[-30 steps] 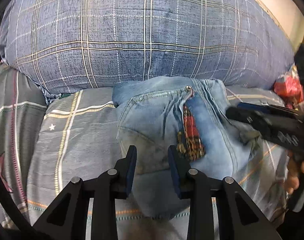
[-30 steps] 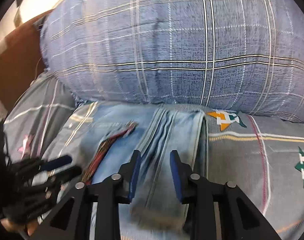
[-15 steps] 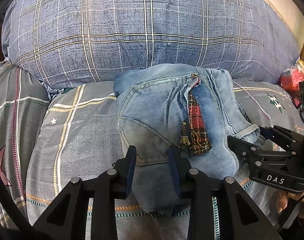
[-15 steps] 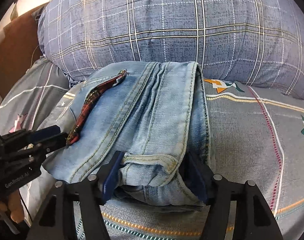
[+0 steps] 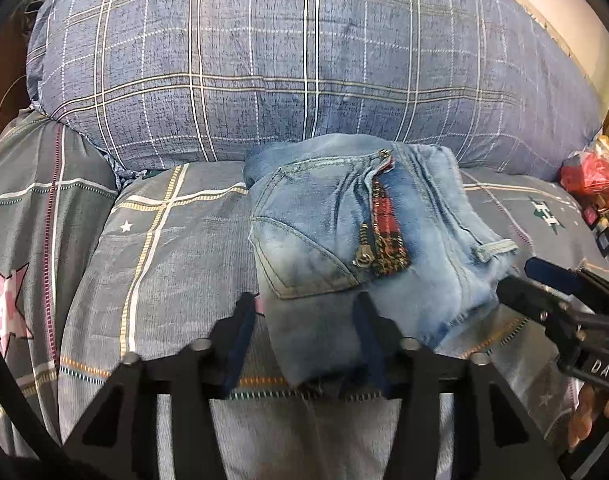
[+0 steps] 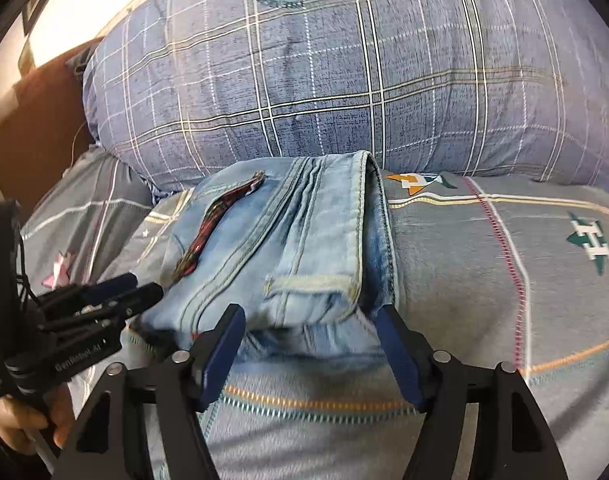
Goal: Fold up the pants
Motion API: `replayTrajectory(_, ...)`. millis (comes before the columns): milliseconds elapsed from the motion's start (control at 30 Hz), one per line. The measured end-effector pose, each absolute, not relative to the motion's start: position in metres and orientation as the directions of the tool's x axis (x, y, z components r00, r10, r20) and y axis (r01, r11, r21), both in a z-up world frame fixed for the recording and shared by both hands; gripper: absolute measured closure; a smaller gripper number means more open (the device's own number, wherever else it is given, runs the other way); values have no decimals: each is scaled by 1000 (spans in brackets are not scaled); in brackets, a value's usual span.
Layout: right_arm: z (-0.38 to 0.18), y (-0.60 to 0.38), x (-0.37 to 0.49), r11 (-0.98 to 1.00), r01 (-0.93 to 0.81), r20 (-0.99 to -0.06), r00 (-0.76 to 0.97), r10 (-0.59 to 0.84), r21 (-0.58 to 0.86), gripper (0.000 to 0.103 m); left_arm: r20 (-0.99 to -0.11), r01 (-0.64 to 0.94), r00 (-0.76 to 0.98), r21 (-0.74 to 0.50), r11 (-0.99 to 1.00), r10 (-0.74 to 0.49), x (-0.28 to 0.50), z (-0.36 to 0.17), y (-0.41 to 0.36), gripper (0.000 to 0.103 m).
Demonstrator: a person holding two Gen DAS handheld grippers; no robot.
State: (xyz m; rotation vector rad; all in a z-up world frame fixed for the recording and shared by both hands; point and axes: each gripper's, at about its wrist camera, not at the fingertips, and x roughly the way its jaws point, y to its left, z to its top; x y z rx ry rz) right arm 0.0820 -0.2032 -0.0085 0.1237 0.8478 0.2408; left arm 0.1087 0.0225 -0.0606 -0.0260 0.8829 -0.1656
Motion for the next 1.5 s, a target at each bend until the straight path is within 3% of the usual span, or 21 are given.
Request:
replayTrajectory(133,-4,-199,64,965,-166,-722,640,263,205,26,-743,154,653,-63,986,-149,92,-53,21,39)
replayTrajectory(267,2,-197,45,964,-173,-717,644,267,204,23,-724,175,676,-23,984,-137,75,-45,16,39)
replayTrajectory(333,6,-195,35,964,-179,-714,647,266,197,11,-710,175,692,-9,984,-130,65,-40,14,37)
replayTrajectory(433,12,-194,22,965,-180,-706,659,261,189,3,-692,176,709,-9,984,-133,53,-32,13,34)
replayTrajectory(767,27,-199,-9,969,-163,-696,674,246,184,2,-601,159,792,41,986,-103,16,-2,10,19)
replayTrajectory(1500,69,-198,-58,973,-153,-661,714,230,172,0,-554,129,828,32,991,-90,-33,20,7,14)
